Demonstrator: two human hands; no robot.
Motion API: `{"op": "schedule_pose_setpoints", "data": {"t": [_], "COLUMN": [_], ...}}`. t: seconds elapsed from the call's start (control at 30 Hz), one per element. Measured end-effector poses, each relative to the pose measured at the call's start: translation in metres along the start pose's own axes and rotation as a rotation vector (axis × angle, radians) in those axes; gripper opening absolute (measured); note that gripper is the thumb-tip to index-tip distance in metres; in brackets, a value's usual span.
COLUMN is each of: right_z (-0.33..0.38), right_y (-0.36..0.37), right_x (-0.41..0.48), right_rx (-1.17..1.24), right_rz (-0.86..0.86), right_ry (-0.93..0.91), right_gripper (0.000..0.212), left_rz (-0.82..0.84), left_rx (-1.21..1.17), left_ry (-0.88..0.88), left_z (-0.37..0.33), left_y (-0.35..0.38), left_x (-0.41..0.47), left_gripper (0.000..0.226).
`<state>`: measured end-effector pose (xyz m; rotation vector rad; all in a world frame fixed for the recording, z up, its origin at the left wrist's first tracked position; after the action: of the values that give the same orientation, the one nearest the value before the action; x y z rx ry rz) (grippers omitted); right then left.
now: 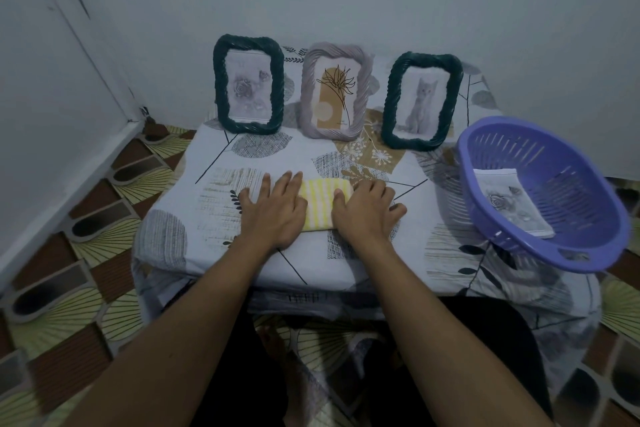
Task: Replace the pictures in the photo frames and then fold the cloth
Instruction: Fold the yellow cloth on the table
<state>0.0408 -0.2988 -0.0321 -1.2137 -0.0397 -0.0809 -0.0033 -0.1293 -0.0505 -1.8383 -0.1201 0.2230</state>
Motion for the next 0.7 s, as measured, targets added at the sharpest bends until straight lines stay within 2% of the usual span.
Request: {"op": "schedule_pose_setpoints", "data": {"t": [0.2,0.4,0.5,0.6,0.63,0.7], "right_z": [0.002,0.022,0.043,0.068,0.075,0.088], "right_y": [0.008,0.007,0.001,-0.005,-0.008,-0.013], "right_x": [0.01,0.009,0.003,-0.006,-0.008,-0.01], "right_rx": [0.114,0.515,0.728,0.859,0.898,0.958], "right_rz": [0.166,0.241,0.231,0.26,0.267,0.265], "right_ry": [0.006,-0.051,-0.166,-0.309,-0.348,-0.409], "right_gripper": [0.041,0.022,0.021,0.018,0.018,0.018], "left_rz": [0.0,-0.055,-0.078,-0.046,-0.03,-0.04], "left_rx": [-0.121,-0.465,-0.533,-0.657,-0.678,-0.693], "left_ry": [-0.089,-0.16,-0.157,-0.065,-0.038,-0.02], "left_z": [0.006,0.025,0.029,0.027,0.027,0.033], "left_y": [0.001,-0.023,-0.043,-0.055,-0.057,-0.06], "left_x": [-0.008,-0.023,-0.029,-0.027,-0.027,-0.028], "left_gripper": [0.054,0.039,0.04,0.056,0.053,0.031]}}
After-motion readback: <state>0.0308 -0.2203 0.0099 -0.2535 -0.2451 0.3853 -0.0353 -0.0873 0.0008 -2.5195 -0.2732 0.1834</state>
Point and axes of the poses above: each hand's wrist, its own x-axis towards the middle knuckle, its own y-axis out of the palm, z = x × y, the point moved 9 cm from there along x, towards the middle knuckle, and after that the axes turned 1 degree about y, right-handed, at the moved point
